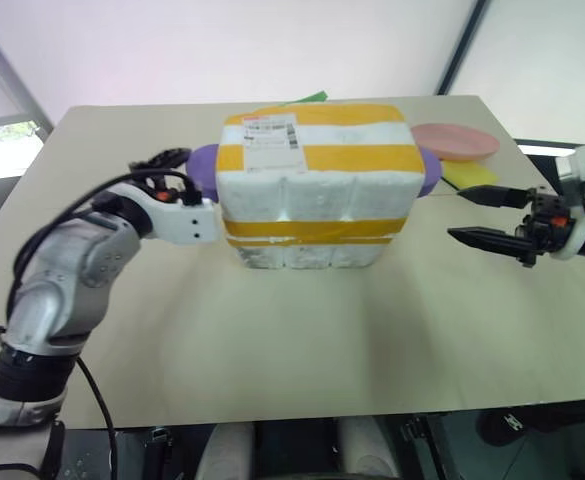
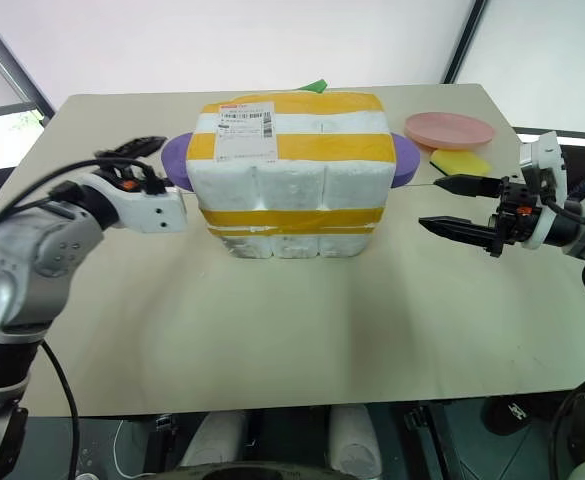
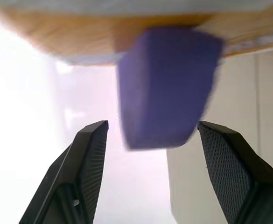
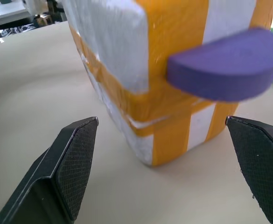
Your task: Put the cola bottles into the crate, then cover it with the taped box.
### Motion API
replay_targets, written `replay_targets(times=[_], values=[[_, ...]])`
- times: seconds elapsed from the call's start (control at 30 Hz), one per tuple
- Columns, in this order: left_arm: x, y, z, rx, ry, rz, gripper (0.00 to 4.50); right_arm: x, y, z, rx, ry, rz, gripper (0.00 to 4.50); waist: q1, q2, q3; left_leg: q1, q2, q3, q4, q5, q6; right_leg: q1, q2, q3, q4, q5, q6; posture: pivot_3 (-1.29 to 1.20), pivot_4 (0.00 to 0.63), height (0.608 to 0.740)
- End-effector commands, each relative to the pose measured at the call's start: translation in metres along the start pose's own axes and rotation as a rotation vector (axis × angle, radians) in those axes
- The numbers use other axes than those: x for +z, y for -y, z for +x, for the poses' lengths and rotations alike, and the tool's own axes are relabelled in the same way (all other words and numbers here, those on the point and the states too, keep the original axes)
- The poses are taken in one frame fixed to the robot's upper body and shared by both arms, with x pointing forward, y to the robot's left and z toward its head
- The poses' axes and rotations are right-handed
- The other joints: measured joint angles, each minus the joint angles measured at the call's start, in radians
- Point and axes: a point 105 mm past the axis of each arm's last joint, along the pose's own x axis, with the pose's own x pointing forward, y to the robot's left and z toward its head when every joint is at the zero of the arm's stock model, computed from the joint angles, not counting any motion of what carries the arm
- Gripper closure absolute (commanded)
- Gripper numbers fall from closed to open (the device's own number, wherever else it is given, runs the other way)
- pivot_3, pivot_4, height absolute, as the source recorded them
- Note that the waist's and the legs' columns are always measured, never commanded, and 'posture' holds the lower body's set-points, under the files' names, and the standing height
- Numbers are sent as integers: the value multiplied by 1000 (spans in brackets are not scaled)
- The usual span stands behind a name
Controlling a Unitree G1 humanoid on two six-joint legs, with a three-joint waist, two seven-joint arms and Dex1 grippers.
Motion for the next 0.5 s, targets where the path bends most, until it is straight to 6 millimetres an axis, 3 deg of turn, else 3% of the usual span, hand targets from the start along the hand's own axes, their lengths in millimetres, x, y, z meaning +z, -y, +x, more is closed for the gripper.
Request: replay_targets(times=[0.03,0.2,0.33,0.5], values=[[-6,-13,-15,26,-2,-64,1196,6,3,-2,-4,12,-18,0,1,0,0,0,0,0,0,0,0,0,0,0,0,0,0,0,150,740],[-25,-2,-39,-39,-39,-187,1196,7,4,1,5,6,-19,0,-1,0,0,0,0,0,0,0,0,0,0,0,0,0,0,0,150,740],[-35,5,-52,-55,-54,-457,1196,8,2,4,14,-1,-21,0,1,0,0,1,0,0,0,0,0,1,0,0,-1,0,-1,0,150,740],[-21,-9,-71,-88,199,-1243,1196,11,3,5,12,-6,-25,0,4,0,1,0,0,-1,1,0,0,1,0,-1,-1,0,0,0,150,740]])
